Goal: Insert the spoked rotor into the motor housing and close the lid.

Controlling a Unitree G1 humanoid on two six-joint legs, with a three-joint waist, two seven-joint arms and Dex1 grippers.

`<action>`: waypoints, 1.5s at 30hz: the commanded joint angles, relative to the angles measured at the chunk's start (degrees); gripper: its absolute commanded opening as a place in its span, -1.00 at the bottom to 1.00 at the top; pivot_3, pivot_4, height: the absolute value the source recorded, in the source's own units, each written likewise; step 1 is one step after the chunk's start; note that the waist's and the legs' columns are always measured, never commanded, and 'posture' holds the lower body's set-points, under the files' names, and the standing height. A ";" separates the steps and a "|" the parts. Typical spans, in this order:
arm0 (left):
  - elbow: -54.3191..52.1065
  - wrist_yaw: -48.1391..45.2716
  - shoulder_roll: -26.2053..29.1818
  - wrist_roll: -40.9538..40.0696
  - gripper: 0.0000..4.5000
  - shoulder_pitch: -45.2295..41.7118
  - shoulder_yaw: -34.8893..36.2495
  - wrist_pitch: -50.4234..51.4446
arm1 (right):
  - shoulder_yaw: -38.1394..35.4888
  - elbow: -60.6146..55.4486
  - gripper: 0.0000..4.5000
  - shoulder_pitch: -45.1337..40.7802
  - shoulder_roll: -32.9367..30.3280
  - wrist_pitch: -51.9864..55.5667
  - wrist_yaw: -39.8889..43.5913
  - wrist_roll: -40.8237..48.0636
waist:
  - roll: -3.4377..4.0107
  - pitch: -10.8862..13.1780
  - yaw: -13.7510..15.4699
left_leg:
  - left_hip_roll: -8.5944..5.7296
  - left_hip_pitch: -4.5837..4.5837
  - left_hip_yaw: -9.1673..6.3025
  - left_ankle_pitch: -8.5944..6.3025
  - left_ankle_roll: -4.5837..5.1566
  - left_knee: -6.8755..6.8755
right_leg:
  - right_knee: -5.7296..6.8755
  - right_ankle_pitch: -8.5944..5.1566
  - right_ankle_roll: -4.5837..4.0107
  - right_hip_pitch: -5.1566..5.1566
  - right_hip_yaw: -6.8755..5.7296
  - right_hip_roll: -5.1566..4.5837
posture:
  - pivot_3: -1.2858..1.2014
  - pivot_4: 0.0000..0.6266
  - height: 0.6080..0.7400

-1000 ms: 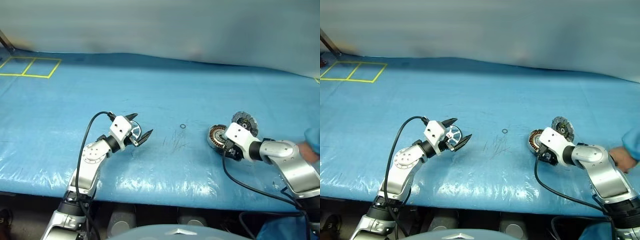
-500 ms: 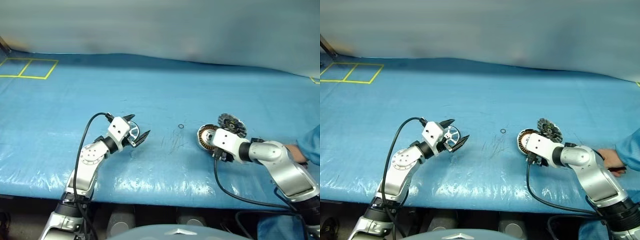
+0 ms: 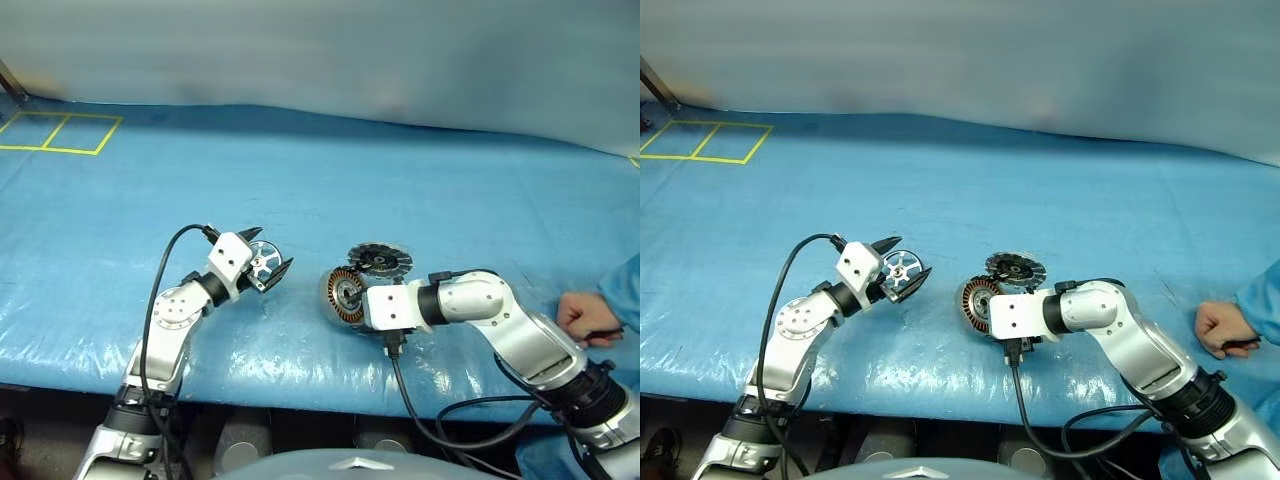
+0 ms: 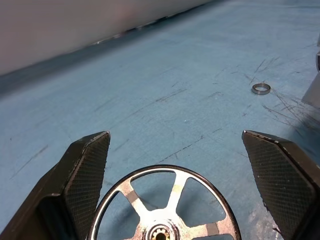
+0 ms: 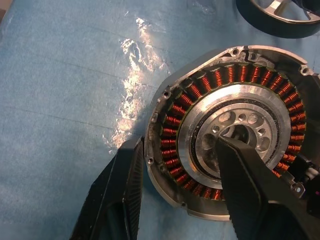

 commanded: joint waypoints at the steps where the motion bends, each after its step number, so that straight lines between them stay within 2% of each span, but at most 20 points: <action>1: -1.74 0.77 0.40 0.00 1.00 0.65 1.03 -0.34 | 0.08 -0.61 -0.12 -1.87 -0.12 -2.94 1.55 -1.06 | 0.00 0.00 0.00 | 0.00 0.00 0.00 0.00 0.00 0.00 | 0.00 0.00 0.00 0.00 0.01 0.00 | 0.03 -0.52 1.00; 6: -2.00 1.01 0.40 0.04 1.00 0.97 0.94 -0.21 | 1.24 1.16 -0.12 -2.25 1.09 -4.02 1.21 -3.93 | 0.00 0.00 -0.04 | 0.01 0.03 0.00 0.00 0.00 -0.01 | 0.01 0.00 0.00 0.01 0.00 0.00 | 0.03 -0.52 1.00; 10: -1.96 1.05 0.41 0.01 1.00 0.84 0.72 -0.16 | -1.48 -0.02 0.39 -1.43 3.21 -3.52 0.16 -1.30 | 0.00 0.00 -0.01 | 0.00 0.05 0.00 0.01 -0.01 0.02 | 0.03 0.00 0.00 0.04 0.00 0.00 | 0.03 -0.52 1.00; 14: -1.79 1.00 0.38 0.06 1.00 0.82 0.51 -0.14 | -7.31 -3.86 0.39 0.55 5.84 0.78 -0.13 7.00 | 0.00 0.00 0.02 | 0.00 0.05 0.00 0.00 -0.01 0.00 | 0.03 0.01 0.01 0.05 0.00 0.00 | 0.03 -0.52 1.00; 21: -1.81 0.82 0.42 0.02 1.00 0.89 0.43 -0.14 | -17.79 -7.73 0.39 6.99 4.97 7.51 -2.97 14.96 | -0.01 0.00 0.39 | 0.01 0.07 -0.01 0.00 -0.01 0.03 | 0.01 0.00 0.00 0.10 -0.01 0.00 | 0.03 -0.52 1.00; 27: -1.91 0.58 0.81 -0.03 1.00 1.15 0.67 -0.22 | -25.18 -8.25 0.39 14.85 3.45 13.23 -11.28 12.63 | -0.01 -0.01 0.56 | 0.00 0.06 -0.01 0.00 -0.01 0.03 | 0.02 0.00 -0.01 0.09 -0.01 0.00 | 0.03 -0.52 1.00; 31: -1.28 0.24 0.60 0.17 1.00 0.61 0.03 -0.33 | -22.51 -5.39 0.39 17.27 5.33 16.50 -18.33 8.06 | 0.00 -0.01 0.32 | 0.01 0.07 0.00 0.00 -0.01 0.02 | 0.03 0.00 -0.02 0.06 0.00 0.00 | 0.03 -0.52 1.00; 37: -1.06 0.03 0.57 0.31 1.00 -0.12 0.09 -0.35 | -21.01 4.50 0.39 14.16 16.80 18.93 -27.87 7.53 | -0.02 -0.01 0.04 | 0.01 0.07 0.02 0.00 -0.01 0.06 | 0.05 0.00 -0.02 0.07 0.01 0.00 | 0.03 -0.52 1.00; 43: -1.83 0.42 0.83 0.31 1.00 0.78 0.88 -0.30 | -22.33 12.48 0.39 10.57 27.61 17.18 -33.04 10.74 | -0.01 -0.02 -0.27 | 0.02 0.09 -0.01 0.00 0.00 -0.02 | 0.06 0.00 -0.02 0.05 0.00 0.01 | 0.03 -0.52 1.00; 45: -2.09 0.54 0.85 0.40 1.00 1.27 0.96 -0.26 | -21.91 15.64 0.39 9.42 29.49 14.86 -34.41 9.92 | 0.00 -0.02 -0.37 | 0.01 0.08 -0.01 0.01 0.00 -0.03 | 0.06 0.00 -0.02 0.05 0.01 0.01 | 0.03 -0.52 1.00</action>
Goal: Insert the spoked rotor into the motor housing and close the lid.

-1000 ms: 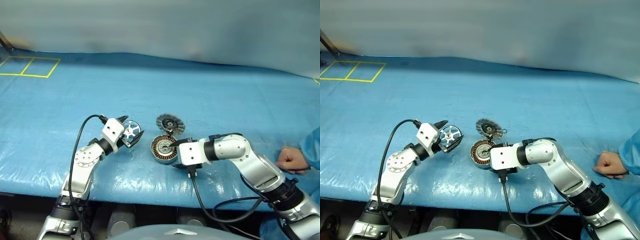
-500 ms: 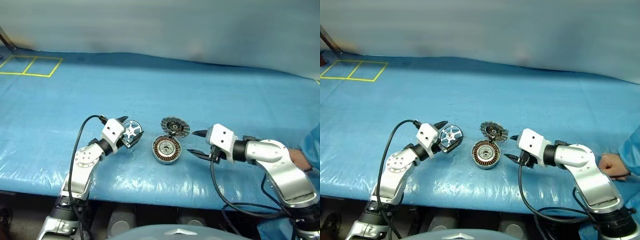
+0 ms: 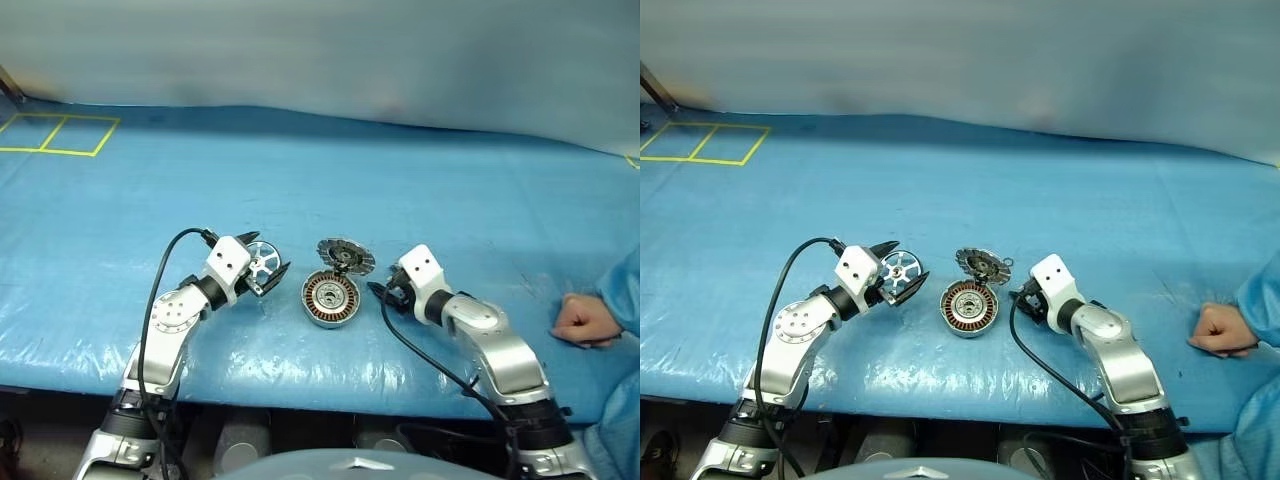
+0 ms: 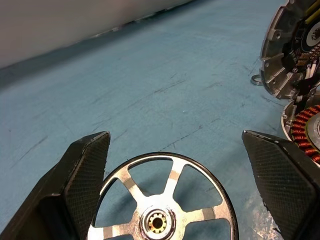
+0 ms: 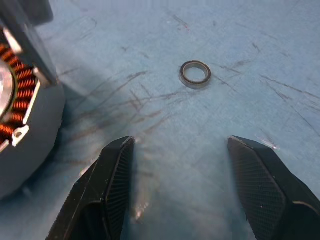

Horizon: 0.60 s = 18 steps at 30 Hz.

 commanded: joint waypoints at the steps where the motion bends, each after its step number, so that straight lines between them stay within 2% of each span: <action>1: -2.09 0.60 0.43 -0.02 1.00 0.53 0.83 -0.35 | -0.38 4.34 0.39 -1.87 2.08 -4.04 -2.47 -0.18 | 0.00 -0.01 -0.07 | 0.00 0.01 0.01 0.00 0.00 0.00 | -0.01 0.00 0.00 0.01 0.01 0.00 | 0.03 -0.52 1.00; 10: -2.24 0.88 0.28 0.33 1.00 0.33 0.22 -0.12 | -0.45 16.77 0.39 -7.18 7.72 -8.98 -9.64 -2.18 | 0.01 -0.04 -0.20 | 0.00 0.14 0.00 0.04 0.02 0.05 | 0.05 0.05 -0.04 0.10 0.00 0.01 | 0.03 -0.52 1.00; 18: -2.44 1.11 0.42 0.42 1.00 0.70 0.15 -0.06 | -0.50 19.23 0.39 -7.83 8.22 -9.95 -10.14 -1.86 | 0.04 -0.11 -0.19 | 0.01 0.25 0.00 0.04 0.02 0.05 | 0.05 0.06 -0.05 0.22 0.00 0.00 | 0.03 -0.52 1.00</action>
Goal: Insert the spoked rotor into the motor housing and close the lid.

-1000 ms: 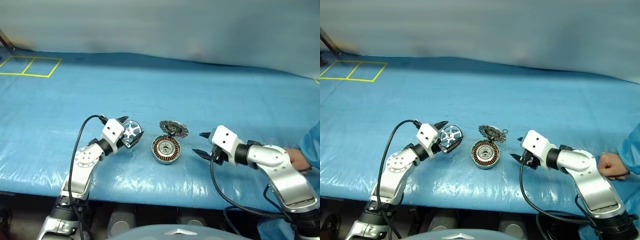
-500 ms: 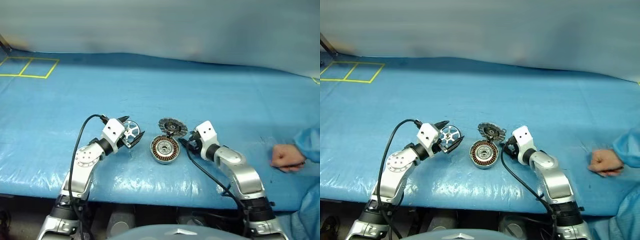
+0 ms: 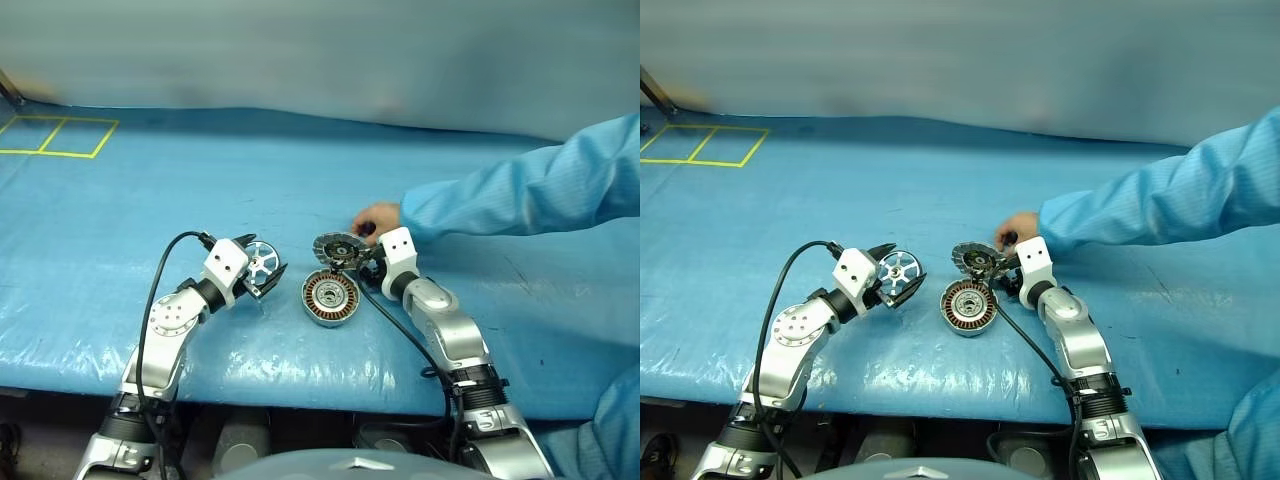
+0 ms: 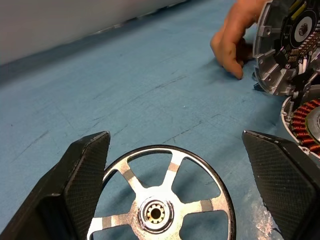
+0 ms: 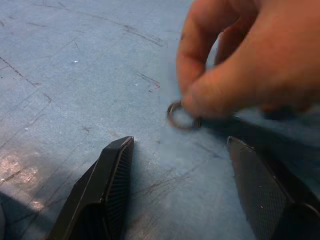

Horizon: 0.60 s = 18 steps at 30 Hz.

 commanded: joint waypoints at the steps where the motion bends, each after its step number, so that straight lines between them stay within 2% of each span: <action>1: -2.43 0.12 0.39 0.28 1.00 -0.08 0.03 -0.09 | -0.28 2.31 0.39 0.75 -0.04 0.83 -0.56 -0.26 | 0.01 -0.02 0.00 | 0.00 0.01 0.00 0.00 0.00 0.00 | 0.00 0.00 0.00 0.01 0.00 0.00 | 0.03 -0.52 1.00; 13: -1.79 0.15 0.23 0.44 1.00 -0.56 -0.10 -0.33 | -1.31 0.36 0.39 1.33 -0.63 1.20 -1.92 -0.57 | 0.01 -0.04 0.05 | 0.00 0.01 0.00 0.00 0.00 -0.01 | -0.02 0.00 0.00 0.00 0.00 0.00 | 0.03 -0.52 1.00; 18: -1.60 0.17 0.08 0.54 1.00 -0.68 -0.17 -0.40 | -0.76 -4.01 0.39 3.20 -0.42 3.76 -3.84 -0.91 | 0.02 -0.04 0.22 | 0.00 -0.04 0.00 0.00 0.00 -0.04 | -0.04 -0.01 -0.01 -0.03 0.00 0.00 | 0.03 -0.52 1.00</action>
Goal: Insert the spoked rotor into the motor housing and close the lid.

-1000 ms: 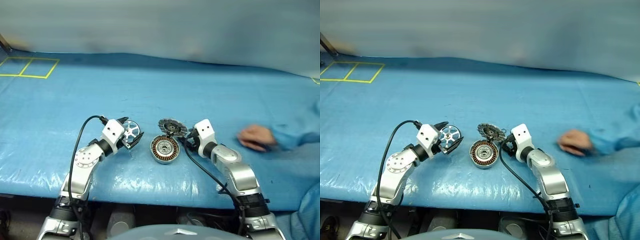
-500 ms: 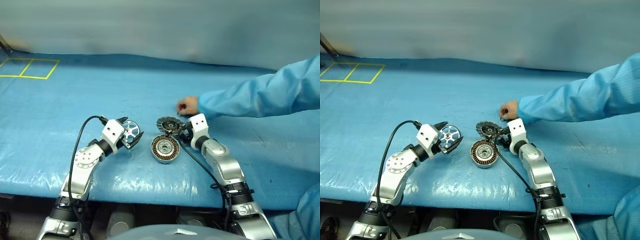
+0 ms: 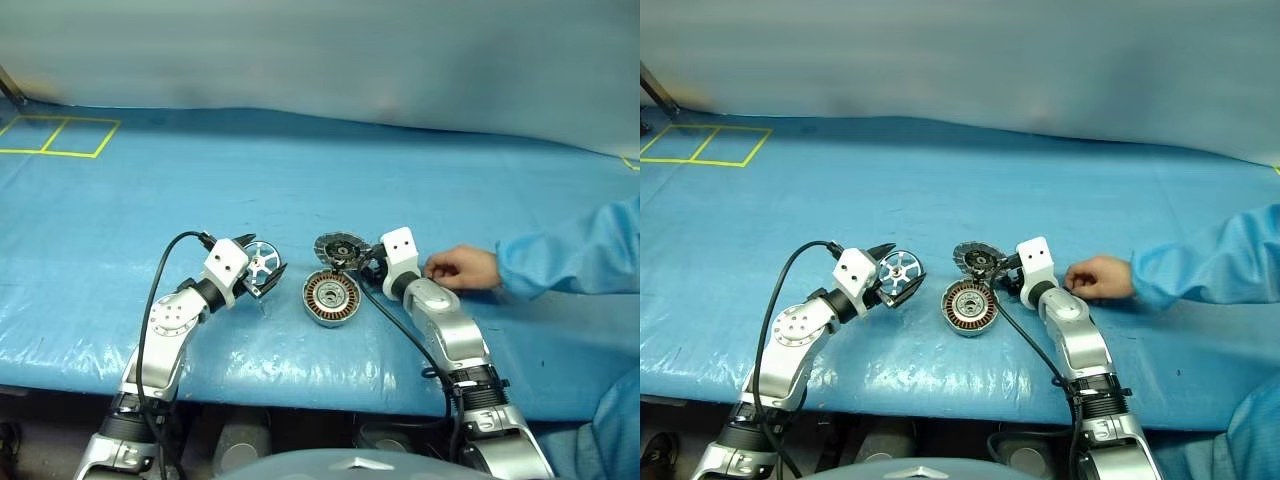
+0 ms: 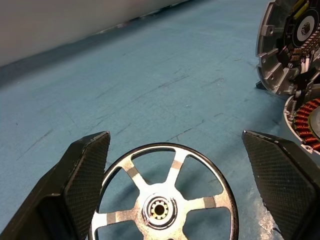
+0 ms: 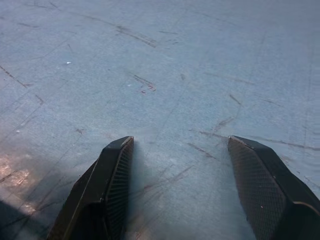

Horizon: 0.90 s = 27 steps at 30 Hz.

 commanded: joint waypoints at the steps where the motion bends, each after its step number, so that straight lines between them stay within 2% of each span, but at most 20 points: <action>1: -1.57 0.11 0.06 0.19 1.00 -0.66 -0.11 -0.45 | 0.20 -4.19 0.39 3.26 -0.62 3.62 -1.01 -0.82 | 0.01 0.00 0.07 | 0.00 -0.03 0.00 0.00 0.00 -0.01 | -0.01 0.00 0.00 -0.03 0.00 0.00 | 0.03 -0.52 1.00; 6: -1.77 0.18 -0.08 0.18 1.00 -0.32 -0.14 -0.47 | 3.00 -14.46 0.39 8.27 -4.46 6.99 -2.40 -5.35 | 0.02 -0.01 0.02 | 0.00 -0.21 0.00 0.00 0.00 -0.12 | -0.05 -0.01 -0.02 -0.24 0.01 0.00 | 0.03 -0.52 1.00; 14: -0.19 -0.49 -0.73 0.08 1.00 -1.26 -1.29 -0.91 | -2.69 -26.81 0.39 13.36 -8.41 13.69 -5.69 -8.05 | 0.03 0.01 0.11 | 0.00 -0.24 0.02 -0.01 -0.01 -0.09 | -0.04 -0.03 -0.04 -0.31 0.01 -0.01 | 0.03 -0.52 1.00; 21: 1.62 -1.33 -1.68 0.10 1.00 -2.72 -2.64 -1.60 | -12.05 -34.70 0.39 18.87 -2.77 23.56 -7.76 -3.59 | 0.04 0.02 -0.03 | 0.00 -0.37 0.02 -0.01 -0.01 -0.14 | -0.05 -0.04 -0.06 -0.42 0.01 -0.01 | 0.03 -0.52 1.00; 27: 2.20 -1.70 -1.97 0.23 1.00 -2.94 -2.98 -1.78 | -14.71 -38.72 0.39 21.00 1.84 32.00 -6.71 1.73 | 0.06 0.02 0.01 | 0.02 -0.35 0.02 -0.01 -0.01 -0.11 | -0.02 -0.05 -0.07 -0.41 0.01 -0.02 | 0.03 -0.52 1.00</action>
